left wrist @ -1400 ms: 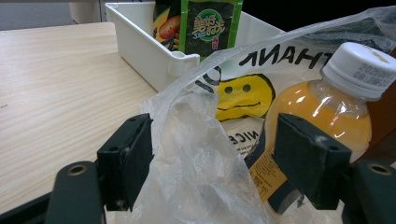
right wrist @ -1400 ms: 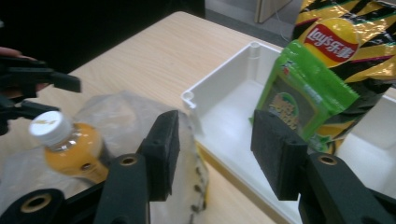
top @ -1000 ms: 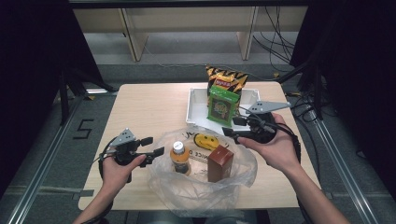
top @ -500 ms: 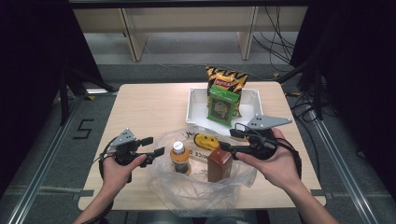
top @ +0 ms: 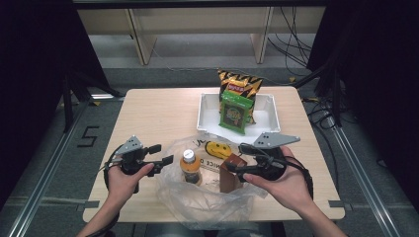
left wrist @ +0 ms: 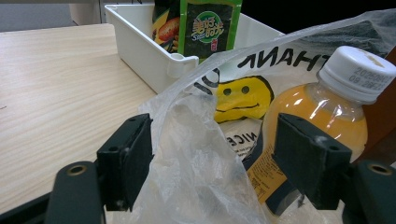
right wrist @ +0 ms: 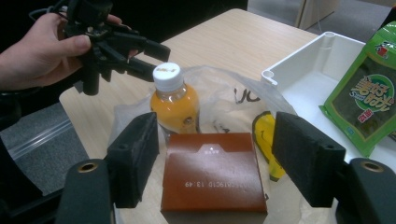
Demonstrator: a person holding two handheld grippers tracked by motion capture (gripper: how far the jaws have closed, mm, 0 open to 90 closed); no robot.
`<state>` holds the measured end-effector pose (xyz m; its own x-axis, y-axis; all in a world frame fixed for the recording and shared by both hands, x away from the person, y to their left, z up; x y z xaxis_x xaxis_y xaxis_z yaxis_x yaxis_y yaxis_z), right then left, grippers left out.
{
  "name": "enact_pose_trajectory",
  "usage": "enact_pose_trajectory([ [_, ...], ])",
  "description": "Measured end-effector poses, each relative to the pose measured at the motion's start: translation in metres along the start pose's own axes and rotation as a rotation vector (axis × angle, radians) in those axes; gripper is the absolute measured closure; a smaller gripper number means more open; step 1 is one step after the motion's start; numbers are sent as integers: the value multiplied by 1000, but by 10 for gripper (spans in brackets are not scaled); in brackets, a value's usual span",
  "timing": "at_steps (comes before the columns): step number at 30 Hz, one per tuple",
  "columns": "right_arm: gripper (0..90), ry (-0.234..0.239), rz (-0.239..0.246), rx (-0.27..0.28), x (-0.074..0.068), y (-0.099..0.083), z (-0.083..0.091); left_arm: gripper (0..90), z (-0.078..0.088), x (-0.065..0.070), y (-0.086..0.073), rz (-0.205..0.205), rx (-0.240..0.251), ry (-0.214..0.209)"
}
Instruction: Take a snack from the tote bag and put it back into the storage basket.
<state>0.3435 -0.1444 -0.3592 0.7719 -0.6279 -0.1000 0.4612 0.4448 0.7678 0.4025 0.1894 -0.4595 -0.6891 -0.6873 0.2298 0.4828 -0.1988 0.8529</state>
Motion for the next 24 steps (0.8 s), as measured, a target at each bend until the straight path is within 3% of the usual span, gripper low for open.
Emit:
enact_pose_trajectory([
  [3, 270, -9, -7, -13, -2, -4, -3, 277, 0, 0, 0, -2, -1, 0],
  [6, 246, -24, 18, -23, -1, -7, -8, 277, 0, 0, 0, -3, -2, 0],
  [8, 236, -24, -4, -33, -2, -10, -11, 276, 0, 0, 0, -2, -1, -1],
  [9, 230, -20, 18, -34, -2, -11, -13, 277, 0, 0, 0, -2, 0, -2],
  [12, 223, -16, -8, -67, -5, -16, -19, 277, 0, 0, 0, -3, -1, 0],
  [13, 224, -23, 21, -67, -3, -17, -22, 277, 0, 0, 0, -4, -2, -1],
  [15, 228, -18, 8, -80, -4, -20, -26, 277, 0, 0, 0, -3, -1, -2],
  [16, 235, -16, 27, -84, -2, -20, -27, 277, 0, 0, 0, -1, 0, -2],
  [17, 239, -8, -8, -98, -3, -22, -28, 277, 0, 1, 0, 0, 1, -1],
  [18, 247, -6, -7, -101, -3, -22, -28, 277, 0, 0, 0, 0, 1, -2],
  [20, 266, -12, 35, -94, -1, -23, -31, 277, 0, 0, 0, -4, -2, -1],
  [24, 297, -10, 14, -111, -2, -26, -33, 277, 0, 0, 0, -7, -3, -4],
])
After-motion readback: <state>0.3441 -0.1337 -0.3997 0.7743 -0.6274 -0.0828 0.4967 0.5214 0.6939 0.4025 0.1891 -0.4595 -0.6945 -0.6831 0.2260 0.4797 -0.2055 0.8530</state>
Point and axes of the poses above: each handheld gripper's, and its own axes: z roughly backward along the jaws, y roughly out of its top, x roughly to its right, the point moved 3 cm from there along -z, roughly forward along the jaws, and after that the axes turned 7 degrees about -x, right-handed, at the moved point
